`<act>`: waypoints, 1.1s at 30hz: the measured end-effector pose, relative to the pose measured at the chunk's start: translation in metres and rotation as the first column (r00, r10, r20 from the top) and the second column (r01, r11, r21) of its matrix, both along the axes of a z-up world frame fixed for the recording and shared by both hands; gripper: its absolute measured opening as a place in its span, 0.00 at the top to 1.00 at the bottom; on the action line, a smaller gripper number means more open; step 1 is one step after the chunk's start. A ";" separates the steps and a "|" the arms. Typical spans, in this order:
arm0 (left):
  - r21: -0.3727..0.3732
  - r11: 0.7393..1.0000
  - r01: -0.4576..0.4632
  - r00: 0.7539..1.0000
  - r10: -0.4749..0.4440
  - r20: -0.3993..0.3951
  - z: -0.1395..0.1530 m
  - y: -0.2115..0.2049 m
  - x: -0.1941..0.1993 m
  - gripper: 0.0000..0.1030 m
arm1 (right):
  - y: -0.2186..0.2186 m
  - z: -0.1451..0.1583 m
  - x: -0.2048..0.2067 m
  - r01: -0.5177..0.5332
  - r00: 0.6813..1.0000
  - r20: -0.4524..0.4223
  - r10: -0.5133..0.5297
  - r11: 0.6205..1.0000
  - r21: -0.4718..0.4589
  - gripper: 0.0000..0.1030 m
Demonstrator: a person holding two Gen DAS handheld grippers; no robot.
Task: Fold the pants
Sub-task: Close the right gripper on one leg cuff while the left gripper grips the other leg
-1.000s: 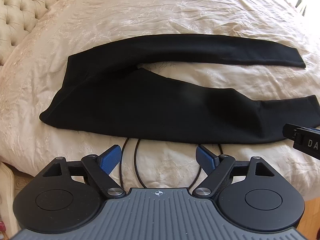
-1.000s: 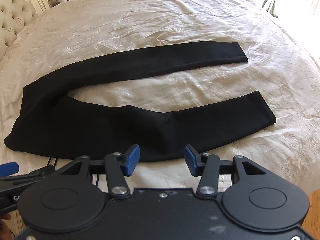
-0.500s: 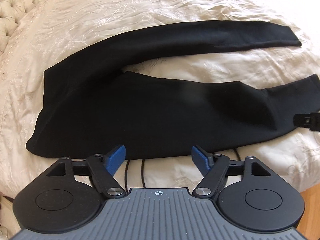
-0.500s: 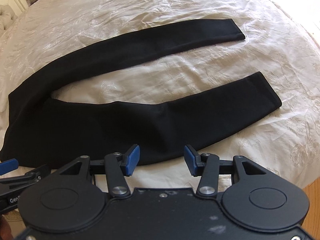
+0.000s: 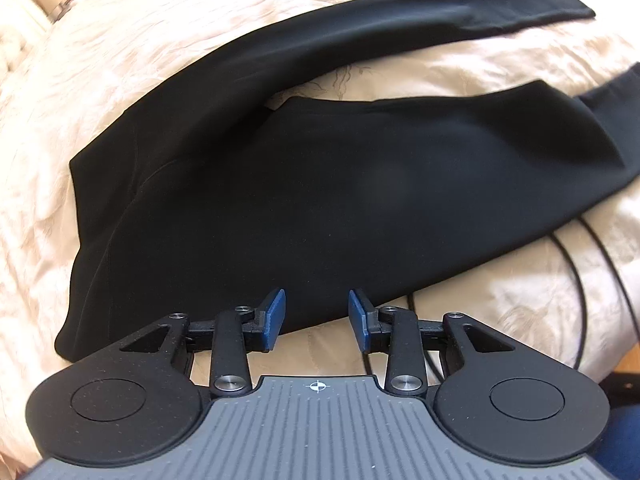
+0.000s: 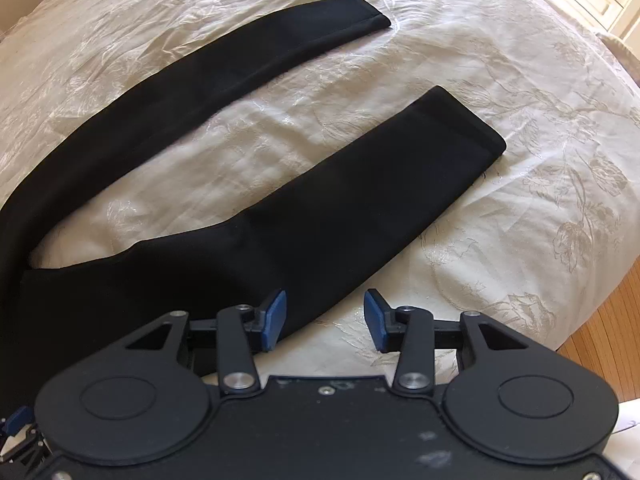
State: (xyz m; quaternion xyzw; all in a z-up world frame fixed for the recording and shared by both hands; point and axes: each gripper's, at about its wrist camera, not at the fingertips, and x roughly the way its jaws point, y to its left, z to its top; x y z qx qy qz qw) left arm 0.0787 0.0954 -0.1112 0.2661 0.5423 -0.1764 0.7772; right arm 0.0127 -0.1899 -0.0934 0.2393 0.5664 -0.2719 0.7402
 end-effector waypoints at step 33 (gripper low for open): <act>-0.041 0.999 -0.021 1.000 0.022 0.004 -0.005 0.013 0.002 0.88 | -0.087 -0.058 -0.013 0.351 0.935 0.007 -0.354 0.928 0.124 0.64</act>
